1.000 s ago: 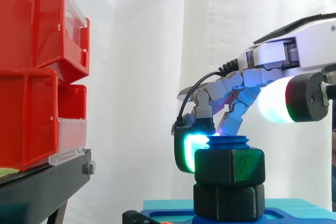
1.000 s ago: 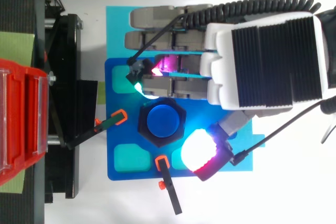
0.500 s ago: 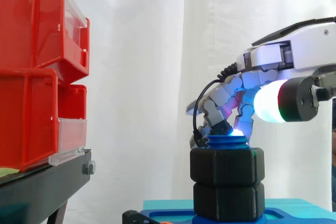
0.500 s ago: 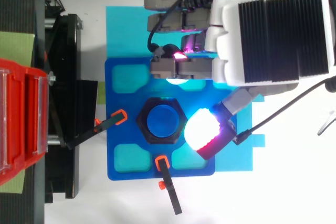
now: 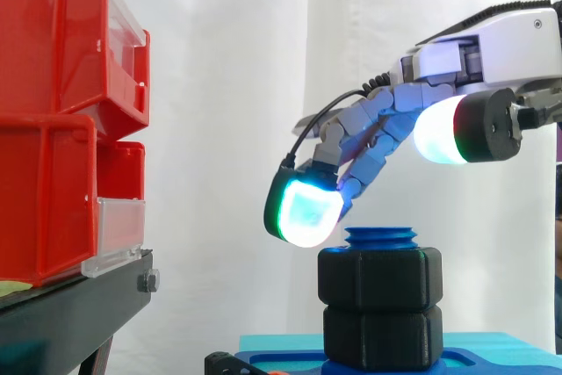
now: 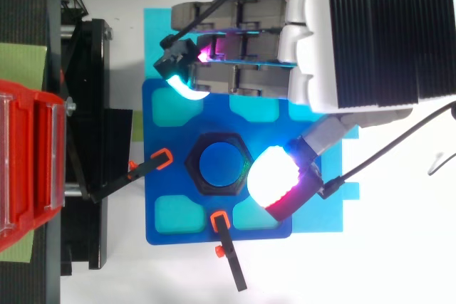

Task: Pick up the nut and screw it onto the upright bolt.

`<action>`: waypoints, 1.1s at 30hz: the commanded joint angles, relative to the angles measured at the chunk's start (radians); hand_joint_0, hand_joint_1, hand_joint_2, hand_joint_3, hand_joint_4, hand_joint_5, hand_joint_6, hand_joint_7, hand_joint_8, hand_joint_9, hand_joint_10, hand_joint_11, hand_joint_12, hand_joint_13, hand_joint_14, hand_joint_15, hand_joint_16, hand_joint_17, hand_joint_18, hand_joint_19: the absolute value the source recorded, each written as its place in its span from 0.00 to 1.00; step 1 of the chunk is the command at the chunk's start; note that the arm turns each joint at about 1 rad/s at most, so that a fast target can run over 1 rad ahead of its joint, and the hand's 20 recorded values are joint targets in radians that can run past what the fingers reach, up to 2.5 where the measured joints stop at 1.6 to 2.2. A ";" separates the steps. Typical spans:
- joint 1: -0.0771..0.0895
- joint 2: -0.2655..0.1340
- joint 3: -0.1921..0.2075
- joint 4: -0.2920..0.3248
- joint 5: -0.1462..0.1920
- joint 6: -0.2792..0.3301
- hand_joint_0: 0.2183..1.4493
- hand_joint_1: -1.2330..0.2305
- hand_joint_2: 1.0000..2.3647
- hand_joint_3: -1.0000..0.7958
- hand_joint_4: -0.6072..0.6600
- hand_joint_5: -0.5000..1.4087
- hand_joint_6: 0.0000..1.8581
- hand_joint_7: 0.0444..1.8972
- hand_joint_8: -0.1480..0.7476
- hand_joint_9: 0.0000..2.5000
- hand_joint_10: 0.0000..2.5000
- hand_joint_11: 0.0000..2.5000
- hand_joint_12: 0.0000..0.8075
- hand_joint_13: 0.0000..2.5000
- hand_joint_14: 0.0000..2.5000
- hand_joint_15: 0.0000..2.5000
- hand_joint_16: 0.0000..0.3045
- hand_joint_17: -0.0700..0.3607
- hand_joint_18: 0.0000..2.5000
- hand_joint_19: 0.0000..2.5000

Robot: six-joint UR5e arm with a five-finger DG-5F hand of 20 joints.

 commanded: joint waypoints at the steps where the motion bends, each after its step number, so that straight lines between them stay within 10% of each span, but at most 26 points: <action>1: 0.009 0.000 0.003 0.015 0.004 0.004 0.22 0.83 0.00 0.28 0.63 0.19 0.27 0.32 0.41 0.24 0.00 0.00 0.39 0.13 0.00 0.00 0.12 0.35 0.00 0.00; 16: 0.061 -0.002 -0.053 0.086 0.050 0.064 0.22 0.85 0.00 0.28 0.63 0.19 0.27 0.35 0.41 0.17 0.00 0.00 0.43 0.08 0.00 0.00 0.13 0.37 0.00 0.00; 33: 0.067 0.000 -0.080 0.087 0.050 0.064 0.23 0.85 0.00 0.28 0.68 0.24 0.27 0.58 0.43 0.18 0.00 0.00 0.42 0.09 0.00 0.00 0.13 0.37 0.00 0.00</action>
